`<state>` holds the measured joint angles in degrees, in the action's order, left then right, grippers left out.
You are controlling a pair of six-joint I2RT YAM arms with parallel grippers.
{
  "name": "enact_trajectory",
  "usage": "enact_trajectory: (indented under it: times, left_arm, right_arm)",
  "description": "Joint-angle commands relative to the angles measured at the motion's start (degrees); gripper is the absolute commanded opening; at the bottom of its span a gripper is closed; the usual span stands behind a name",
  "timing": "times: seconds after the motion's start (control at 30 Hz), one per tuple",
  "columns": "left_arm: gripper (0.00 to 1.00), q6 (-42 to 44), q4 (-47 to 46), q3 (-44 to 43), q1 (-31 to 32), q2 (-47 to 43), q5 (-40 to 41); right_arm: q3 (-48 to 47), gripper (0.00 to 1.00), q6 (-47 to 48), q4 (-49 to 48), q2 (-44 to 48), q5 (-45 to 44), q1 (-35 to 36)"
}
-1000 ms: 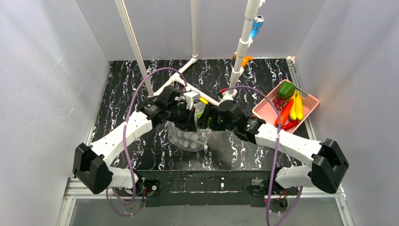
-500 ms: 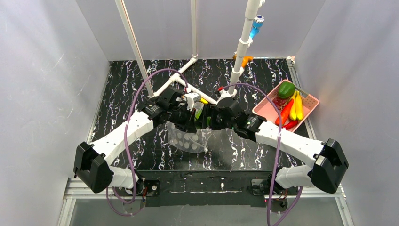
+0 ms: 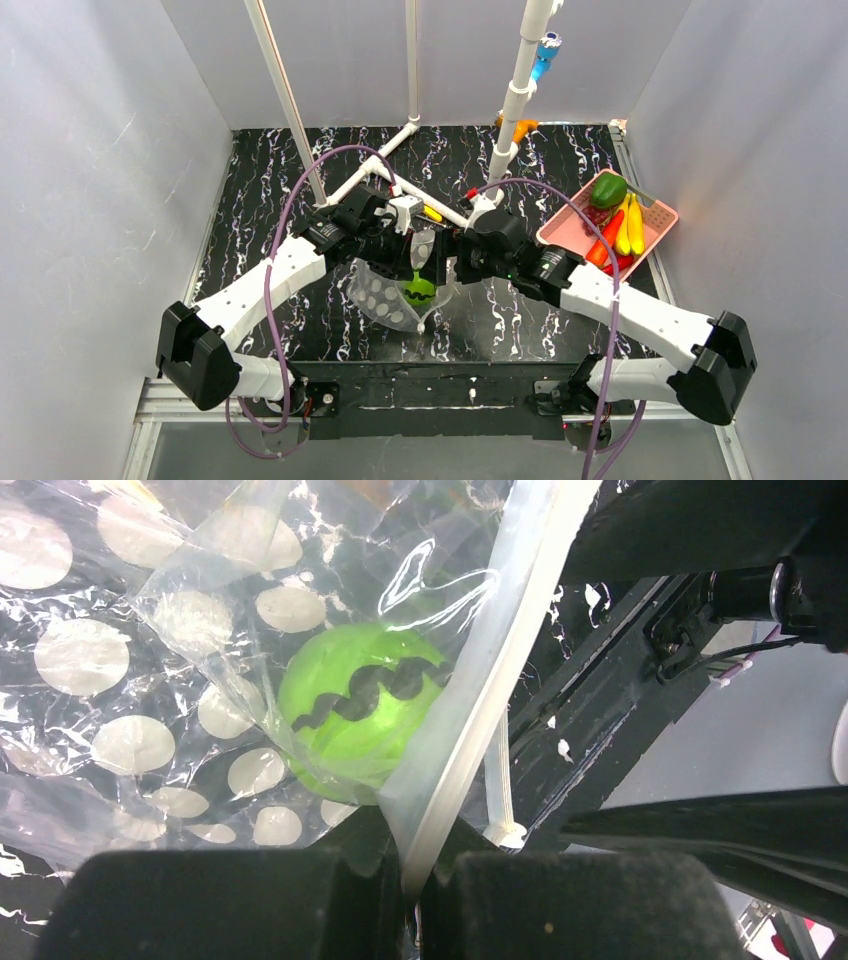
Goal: Place the food in the zip-top bag and seal the zipper
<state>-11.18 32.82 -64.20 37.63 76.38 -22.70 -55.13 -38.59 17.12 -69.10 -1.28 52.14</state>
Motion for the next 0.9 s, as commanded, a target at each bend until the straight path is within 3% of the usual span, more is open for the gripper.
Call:
enact_trajectory:
  times: [0.0,0.1,0.2,0.27,0.4,0.53,0.7,0.87]
  left_arm:
    - [0.00,-0.4,0.4,0.1,0.2,-1.3,-0.1]
    - [0.00,-1.5,0.4,-0.2,-0.4,-1.9,-1.5]
    - [0.00,-5.9,-0.1,-1.2,-3.7,-1.1,-12.9]
    - [0.00,-8.9,5.9,-6.2,-4.2,1.3,-11.6]
    - [0.00,-14.8,7.9,-11.0,-4.2,1.2,-13.1]
    - [0.00,-16.3,10.9,-12.9,-4.2,0.8,-13.1]
    - [0.00,-19.1,9.6,-10.8,-4.2,-1.6,-14.0]
    - [0.00,-20.0,9.6,-9.8,-4.2,-3.2,-14.0]
  right_arm:
    - [-1.6,0.98,2.9,2.0,3.6,-1.0,0.1]
    - [-2.9,0.98,4.8,4.1,6.2,-1.7,0.1]
    - [-4.8,0.98,6.7,7.0,9.6,-2.9,0.1]
    - [-6.8,0.99,7.8,10.7,11.7,-4.1,0.1]
    - [-7.3,0.98,7.5,17.5,14.6,-3.6,0.1]
    - [-6.8,0.89,5.2,19.1,14.6,-1.1,0.0]
    - [-9.2,0.78,6.1,22.6,11.7,-5.0,0.0]
    - [-8.8,0.60,6.3,18.6,9.4,-1.1,0.0]
